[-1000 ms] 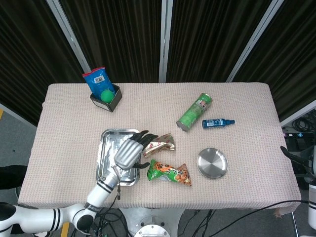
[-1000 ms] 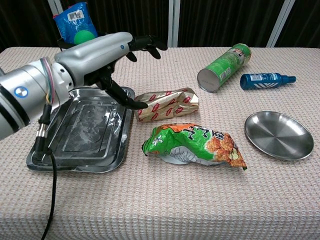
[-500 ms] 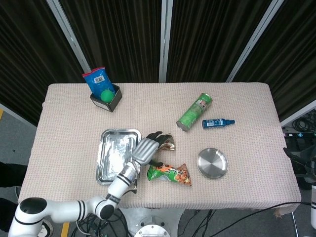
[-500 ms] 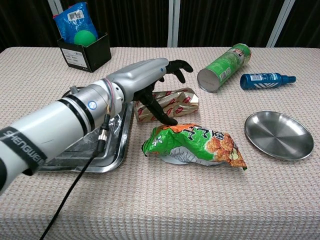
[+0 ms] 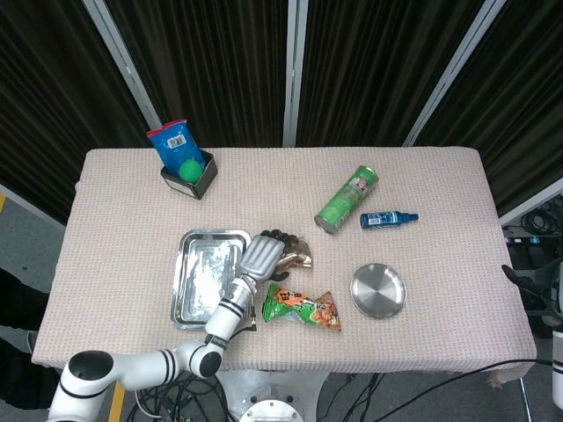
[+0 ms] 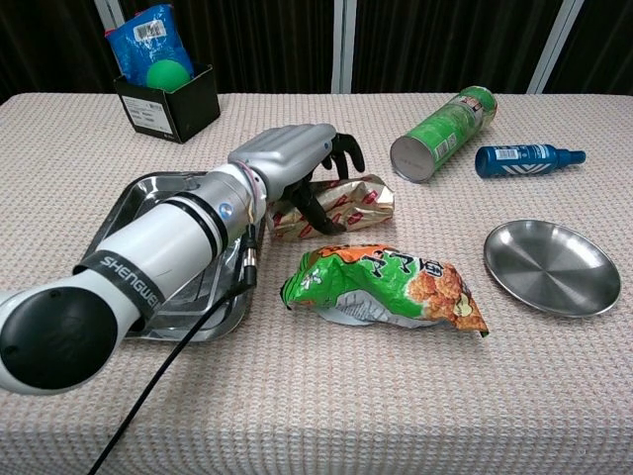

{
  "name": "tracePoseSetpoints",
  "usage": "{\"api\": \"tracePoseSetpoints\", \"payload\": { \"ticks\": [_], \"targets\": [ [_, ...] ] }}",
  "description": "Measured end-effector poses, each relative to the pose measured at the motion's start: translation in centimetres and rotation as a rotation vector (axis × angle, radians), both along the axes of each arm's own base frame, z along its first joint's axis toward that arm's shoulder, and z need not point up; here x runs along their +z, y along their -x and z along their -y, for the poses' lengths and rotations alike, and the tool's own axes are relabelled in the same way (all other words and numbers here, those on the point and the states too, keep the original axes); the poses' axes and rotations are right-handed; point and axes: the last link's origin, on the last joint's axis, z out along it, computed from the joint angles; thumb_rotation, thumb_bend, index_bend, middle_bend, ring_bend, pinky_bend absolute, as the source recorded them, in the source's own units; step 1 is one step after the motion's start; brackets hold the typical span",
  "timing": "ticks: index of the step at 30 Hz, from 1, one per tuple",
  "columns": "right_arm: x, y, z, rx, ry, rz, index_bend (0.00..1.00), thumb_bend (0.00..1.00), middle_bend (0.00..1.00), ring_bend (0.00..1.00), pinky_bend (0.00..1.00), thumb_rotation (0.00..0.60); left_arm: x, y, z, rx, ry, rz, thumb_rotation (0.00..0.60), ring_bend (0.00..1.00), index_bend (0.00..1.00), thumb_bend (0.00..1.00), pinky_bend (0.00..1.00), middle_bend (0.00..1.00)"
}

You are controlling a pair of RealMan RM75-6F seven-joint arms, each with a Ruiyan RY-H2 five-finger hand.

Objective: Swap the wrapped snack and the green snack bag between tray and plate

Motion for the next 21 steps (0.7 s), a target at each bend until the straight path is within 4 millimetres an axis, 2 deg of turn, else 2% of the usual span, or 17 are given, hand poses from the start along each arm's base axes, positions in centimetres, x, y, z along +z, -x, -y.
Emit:
{"api": "tracePoseSetpoints", "payload": {
  "ticks": [3, 6, 12, 18, 21],
  "targets": [
    [-0.1, -0.1, 0.0, 0.002, -0.001, -0.001, 0.0, 0.0, 0.0, 0.0, 0.0, 0.6, -0.1, 0.3, -0.2, 0.007, -0.018, -0.014, 0.6, 0.4, 0.43, 0.31, 0.45, 0.47],
    [-0.2, -0.2, 0.0, 0.003, -0.005, 0.0, 0.0, 0.0, 0.0, 0.0, 0.0, 0.6, -0.2, 0.7, -0.3, 0.012, -0.035, -0.035, 0.6, 0.45, 0.49, 0.33, 0.5, 0.52],
    [-0.1, -0.4, 0.0, 0.008, -0.003, -0.001, 0.0, 0.0, 0.0, 0.0, 0.0, 0.6, 0.2, 0.8, -0.2, 0.002, -0.066, -0.021, 0.6, 0.5, 0.53, 0.38, 0.55, 0.56],
    [0.2, -0.6, 0.1, 0.01, 0.002, -0.003, 0.0, 0.0, 0.0, 0.0, 0.0, 0.6, 2.3, 0.4, 0.0, -0.023, -0.112, 0.049, 0.6, 0.5, 0.54, 0.38, 0.55, 0.57],
    [0.1, -0.8, 0.2, 0.015, -0.002, -0.005, 0.0, 0.0, 0.0, 0.0, 0.0, 0.6, 4.1, 0.8, 0.0, -0.029, -0.145, 0.072, 0.6, 0.5, 0.54, 0.38, 0.55, 0.57]
  ]
}}
